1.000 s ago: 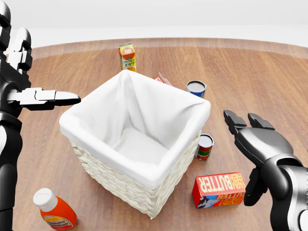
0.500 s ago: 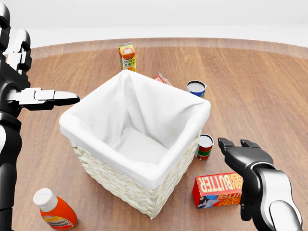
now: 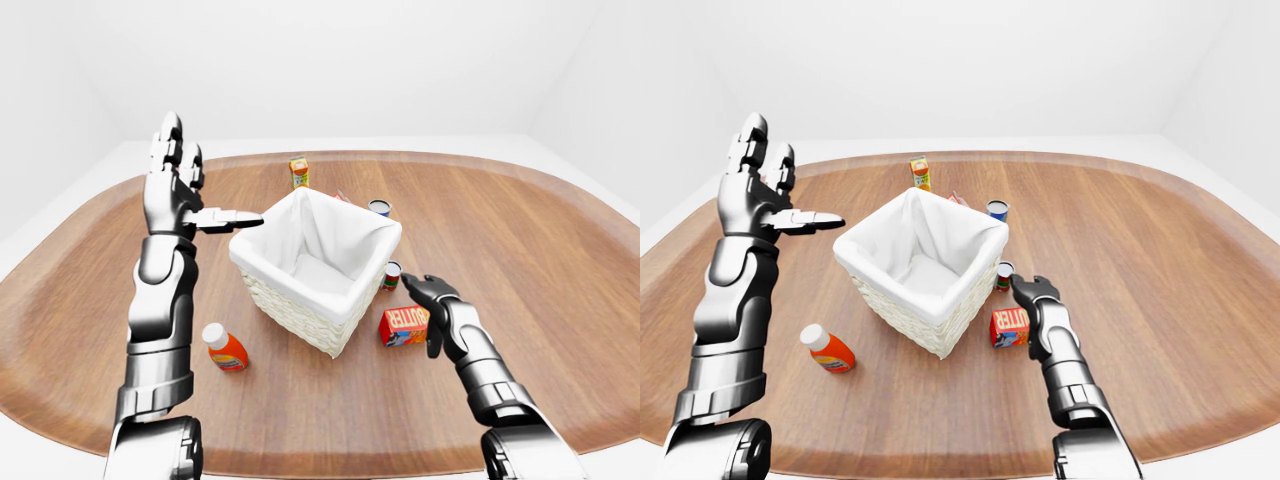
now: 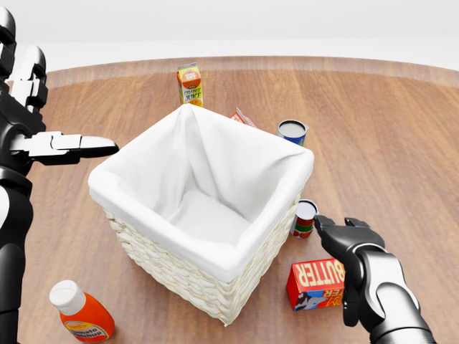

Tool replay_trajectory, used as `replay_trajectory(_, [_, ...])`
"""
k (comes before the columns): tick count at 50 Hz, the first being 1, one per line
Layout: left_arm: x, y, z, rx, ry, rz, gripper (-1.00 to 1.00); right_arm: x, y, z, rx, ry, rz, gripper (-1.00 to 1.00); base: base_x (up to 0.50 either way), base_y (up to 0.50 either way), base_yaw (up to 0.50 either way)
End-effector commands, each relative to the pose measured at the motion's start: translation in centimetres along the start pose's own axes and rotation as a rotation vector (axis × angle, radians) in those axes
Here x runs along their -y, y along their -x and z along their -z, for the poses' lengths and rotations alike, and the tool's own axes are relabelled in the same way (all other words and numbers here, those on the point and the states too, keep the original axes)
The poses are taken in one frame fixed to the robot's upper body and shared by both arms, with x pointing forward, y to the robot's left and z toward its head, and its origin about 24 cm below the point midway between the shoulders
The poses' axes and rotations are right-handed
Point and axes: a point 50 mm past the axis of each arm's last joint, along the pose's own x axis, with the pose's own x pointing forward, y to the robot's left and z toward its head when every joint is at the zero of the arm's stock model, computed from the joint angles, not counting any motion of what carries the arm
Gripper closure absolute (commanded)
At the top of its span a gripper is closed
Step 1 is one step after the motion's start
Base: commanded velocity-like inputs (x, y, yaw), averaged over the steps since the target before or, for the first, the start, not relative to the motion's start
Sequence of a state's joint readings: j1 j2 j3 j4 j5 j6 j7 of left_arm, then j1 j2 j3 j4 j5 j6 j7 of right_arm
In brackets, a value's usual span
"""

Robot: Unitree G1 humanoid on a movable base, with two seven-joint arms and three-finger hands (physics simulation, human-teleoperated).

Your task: Pick up the butter and put it in the basket.

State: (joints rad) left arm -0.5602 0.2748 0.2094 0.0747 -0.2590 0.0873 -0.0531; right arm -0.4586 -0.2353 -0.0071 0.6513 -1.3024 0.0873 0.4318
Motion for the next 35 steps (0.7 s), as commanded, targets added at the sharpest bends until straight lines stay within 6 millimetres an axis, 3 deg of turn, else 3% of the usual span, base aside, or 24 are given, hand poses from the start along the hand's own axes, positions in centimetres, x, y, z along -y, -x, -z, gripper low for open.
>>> replay_trajectory(1, [-0.1,0.0,0.4,-0.017,0.001,-0.002,-1.0,-0.3,-1.5,-0.4,-0.001,-0.033,0.007,-1.0,0.0,0.0,0.0])
replay_trajectory(9, [-0.1,0.0,0.6,-0.027,0.002,-0.003,-1.0,-0.9,-2.4,-0.5,-0.023,-0.083,0.043,-1.0,0.0,0.0,0.0])
replay_trajectory(35, [-0.3,-0.3,1.2,-0.055,0.007,-0.006,-1.0,-2.8,-2.8,-1.5,-0.038,-0.084,0.042,-1.0,0.0,0.0,0.0])
